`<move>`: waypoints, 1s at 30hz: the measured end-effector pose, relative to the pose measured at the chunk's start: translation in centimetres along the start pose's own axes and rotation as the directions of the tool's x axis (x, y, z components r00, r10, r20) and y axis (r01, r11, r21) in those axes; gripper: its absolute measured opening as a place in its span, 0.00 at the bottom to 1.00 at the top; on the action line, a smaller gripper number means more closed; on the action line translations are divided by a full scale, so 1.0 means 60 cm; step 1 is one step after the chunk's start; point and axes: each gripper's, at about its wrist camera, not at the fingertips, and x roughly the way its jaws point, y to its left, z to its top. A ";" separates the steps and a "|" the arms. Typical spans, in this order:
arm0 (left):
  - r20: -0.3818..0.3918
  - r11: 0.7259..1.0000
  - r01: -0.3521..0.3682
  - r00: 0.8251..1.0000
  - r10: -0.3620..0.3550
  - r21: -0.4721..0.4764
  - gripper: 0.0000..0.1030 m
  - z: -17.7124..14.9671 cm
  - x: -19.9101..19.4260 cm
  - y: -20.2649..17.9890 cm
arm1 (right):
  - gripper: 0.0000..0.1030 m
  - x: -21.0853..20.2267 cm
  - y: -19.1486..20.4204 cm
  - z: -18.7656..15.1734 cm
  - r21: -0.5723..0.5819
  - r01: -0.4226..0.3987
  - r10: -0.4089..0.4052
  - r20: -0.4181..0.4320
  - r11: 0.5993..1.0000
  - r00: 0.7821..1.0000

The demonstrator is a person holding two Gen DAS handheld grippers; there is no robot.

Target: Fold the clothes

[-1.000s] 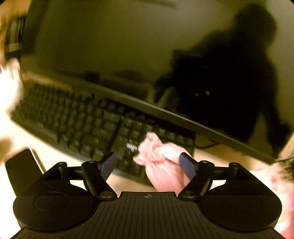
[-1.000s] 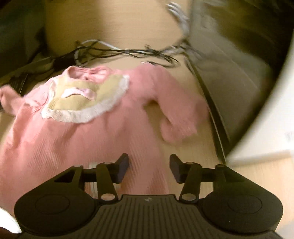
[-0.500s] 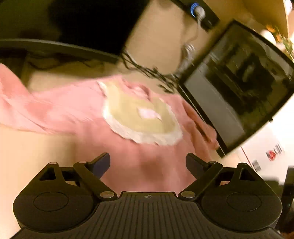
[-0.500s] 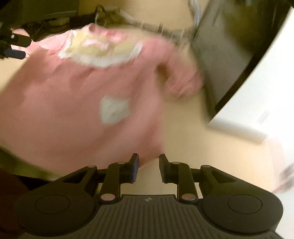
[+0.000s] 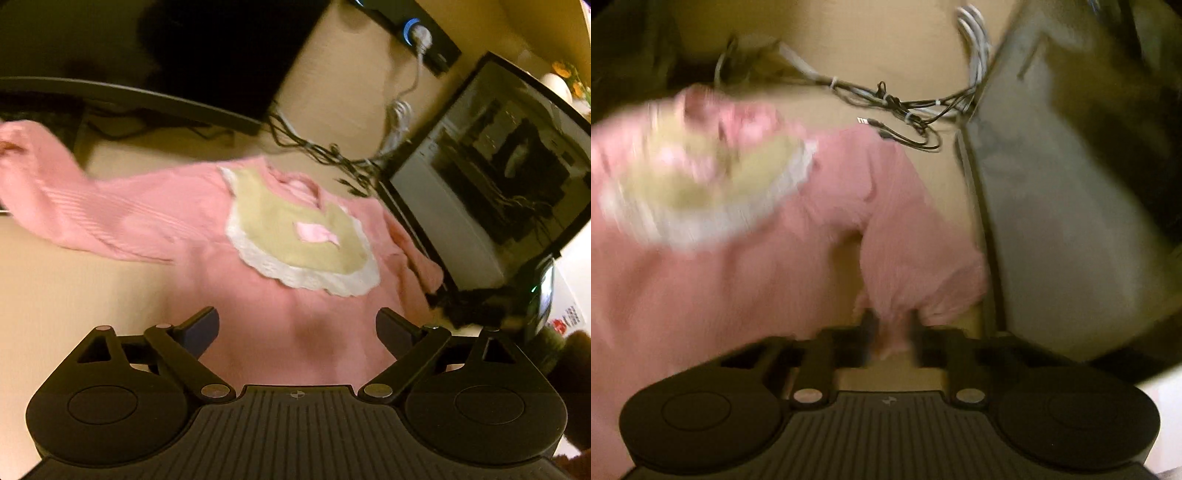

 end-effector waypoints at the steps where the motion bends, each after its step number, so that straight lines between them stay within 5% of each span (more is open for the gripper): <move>1: 0.006 1.000 -0.015 1.000 0.015 -0.011 0.93 -0.002 -0.006 0.006 | 0.10 -0.016 -0.015 0.022 0.076 -0.068 0.066 0.036 0.995 0.997; 4: 0.011 0.999 -0.029 1.000 0.029 -0.029 0.93 -0.005 -0.012 0.014 | 0.10 -0.077 -0.052 0.101 0.221 -0.243 0.200 0.199 0.944 0.959; 8: 0.011 0.998 -0.034 0.999 0.035 -0.048 0.93 -0.010 -0.016 0.019 | 0.09 -0.124 -0.052 0.189 0.231 -0.389 0.303 0.334 0.892 0.892; 12: 0.012 0.997 -0.040 0.999 0.041 -0.067 0.94 -0.015 -0.019 0.024 | 0.09 -0.107 -0.001 0.236 0.226 -0.515 0.431 0.334 0.827 0.838; 19: 0.008 0.994 -0.047 0.999 0.048 -0.097 0.95 -0.022 -0.025 0.033 | 0.16 -0.095 0.102 0.260 0.135 -0.578 0.504 0.359 0.805 0.785; 21: 0.004 0.994 -0.046 0.999 0.046 -0.103 0.95 -0.024 -0.026 0.035 | 0.26 -0.105 0.104 0.257 0.113 -0.599 0.522 0.383 0.793 0.762; 24: -0.001 0.993 -0.020 1.000 0.020 -0.115 0.95 -0.019 -0.020 0.036 | 0.30 -0.111 0.092 0.247 0.110 -0.586 0.503 0.402 0.803 0.765; 30: 0.002 0.993 0.014 1.000 -0.014 -0.118 0.95 0.000 -0.001 0.028 | 0.30 -0.036 0.039 0.164 0.215 -0.459 0.392 0.289 0.862 0.873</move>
